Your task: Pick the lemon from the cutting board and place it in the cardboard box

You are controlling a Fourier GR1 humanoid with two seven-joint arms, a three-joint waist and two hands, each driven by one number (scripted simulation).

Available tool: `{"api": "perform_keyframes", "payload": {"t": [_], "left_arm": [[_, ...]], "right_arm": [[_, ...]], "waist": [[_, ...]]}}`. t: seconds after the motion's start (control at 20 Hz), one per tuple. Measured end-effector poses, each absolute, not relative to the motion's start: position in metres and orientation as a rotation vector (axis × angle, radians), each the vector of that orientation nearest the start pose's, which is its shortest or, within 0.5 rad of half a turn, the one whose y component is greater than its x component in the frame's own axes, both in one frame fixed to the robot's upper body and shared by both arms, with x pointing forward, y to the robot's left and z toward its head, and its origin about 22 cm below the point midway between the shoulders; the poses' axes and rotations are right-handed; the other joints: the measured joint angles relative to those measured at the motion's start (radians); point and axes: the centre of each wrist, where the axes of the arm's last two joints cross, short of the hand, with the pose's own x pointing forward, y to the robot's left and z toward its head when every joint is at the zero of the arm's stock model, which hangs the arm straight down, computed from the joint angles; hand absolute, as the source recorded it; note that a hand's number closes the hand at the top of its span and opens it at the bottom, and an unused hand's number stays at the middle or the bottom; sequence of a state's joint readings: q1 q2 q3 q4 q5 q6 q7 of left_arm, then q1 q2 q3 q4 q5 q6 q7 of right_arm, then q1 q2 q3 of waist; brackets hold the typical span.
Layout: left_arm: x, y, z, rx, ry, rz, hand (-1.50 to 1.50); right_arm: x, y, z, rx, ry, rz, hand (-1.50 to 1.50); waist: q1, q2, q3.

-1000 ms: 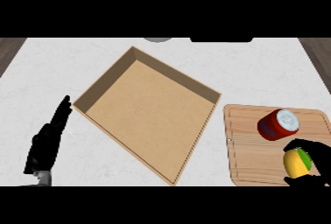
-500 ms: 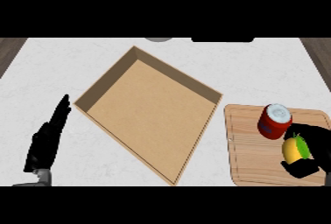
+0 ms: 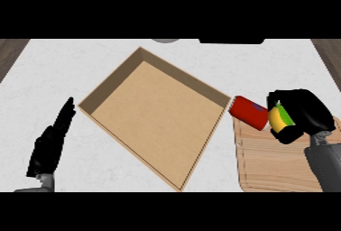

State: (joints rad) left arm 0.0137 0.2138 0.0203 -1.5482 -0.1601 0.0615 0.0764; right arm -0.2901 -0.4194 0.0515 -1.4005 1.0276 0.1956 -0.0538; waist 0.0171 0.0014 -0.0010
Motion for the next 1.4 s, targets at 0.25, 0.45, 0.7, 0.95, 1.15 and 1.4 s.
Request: {"api": "perform_keyframes", "payload": {"t": [0.25, 0.45, 0.7, 0.95, 1.15, 1.4], "left_arm": [[0.235, 0.285, 0.008, 0.374, -1.444, -0.206, 0.0], [0.239, 0.288, 0.01, 0.384, -1.447, -0.195, 0.0], [0.239, 0.286, 0.008, 0.385, -1.44, -0.2, 0.0], [0.242, 0.28, 0.006, 0.382, -1.449, -0.2, 0.0], [0.235, 0.288, 0.002, 0.379, -1.452, -0.202, 0.0], [0.239, 0.283, 0.012, 0.372, -1.45, -0.209, 0.0]], "right_arm": [[0.322, -0.283, 0.098, -0.87, -1.457, 1.252, 1.5], [0.324, -0.265, 0.12, -0.691, -1.68, 1.14, 1.5], [0.318, -0.242, 0.158, -0.5, -1.864, 1.067, 1.5], [0.319, -0.207, 0.188, -0.394, -1.934, 1.042, 1.5], [0.319, -0.172, 0.208, -0.374, -1.939, 1.037, 1.5], [0.335, -0.122, 0.213, -0.378, -1.906, 1.052, 1.5]], "waist": [[-0.01, -0.002, 0.001], [-0.017, -0.004, 0.001], [-0.02, -0.005, 0.001], [-0.016, -0.004, 0.001], [-0.012, -0.004, 0.001], [-0.006, -0.001, 0.001]]}}
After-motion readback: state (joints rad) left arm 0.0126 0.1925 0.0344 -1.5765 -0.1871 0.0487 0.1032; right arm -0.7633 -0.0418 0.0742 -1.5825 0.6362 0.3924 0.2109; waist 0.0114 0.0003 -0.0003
